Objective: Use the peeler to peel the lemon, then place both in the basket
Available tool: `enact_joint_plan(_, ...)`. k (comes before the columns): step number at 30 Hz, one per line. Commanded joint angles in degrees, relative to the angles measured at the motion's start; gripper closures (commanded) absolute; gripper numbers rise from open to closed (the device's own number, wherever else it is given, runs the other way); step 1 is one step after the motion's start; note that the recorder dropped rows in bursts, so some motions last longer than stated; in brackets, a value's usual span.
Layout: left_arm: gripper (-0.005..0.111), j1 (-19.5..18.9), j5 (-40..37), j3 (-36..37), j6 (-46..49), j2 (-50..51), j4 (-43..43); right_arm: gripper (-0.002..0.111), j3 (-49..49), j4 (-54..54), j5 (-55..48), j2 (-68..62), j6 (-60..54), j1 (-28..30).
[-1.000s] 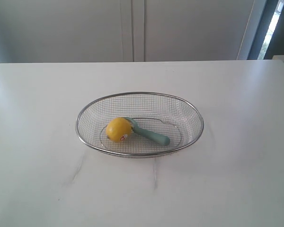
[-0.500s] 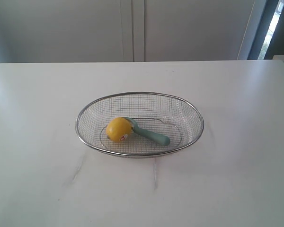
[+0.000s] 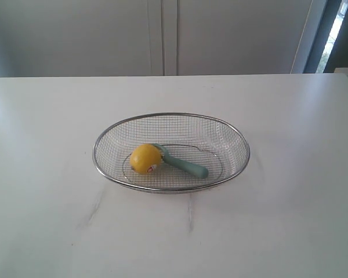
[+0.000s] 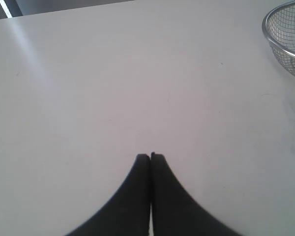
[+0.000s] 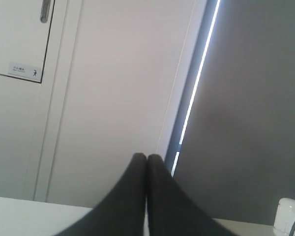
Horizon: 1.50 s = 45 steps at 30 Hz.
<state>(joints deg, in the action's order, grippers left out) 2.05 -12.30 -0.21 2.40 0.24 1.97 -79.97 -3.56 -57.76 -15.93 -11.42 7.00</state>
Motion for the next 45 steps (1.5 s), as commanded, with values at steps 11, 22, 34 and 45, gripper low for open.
enact_joint_plan(11,0.107,-0.14,-0.21,0.21,0.06,-0.24,0.64,0.108,27.75,-9.01,31.82,0.48,0.12,0.35)
enact_joint_plan(22,0.107,-0.14,-0.21,0.21,0.06,-0.24,0.64,0.108,53.69,-11.08,64.55,3.59,0.12,0.35)
enact_joint_plan(34,0.107,-0.14,-0.21,0.21,0.06,-0.24,0.64,0.108,79.97,7.48,59.17,15.93,0.12,0.35)
enact_joint_plan(45,0.107,-0.14,-0.21,0.21,0.06,-0.24,0.64,0.108,79.97,-4.74,39.99,15.93,0.12,0.35)
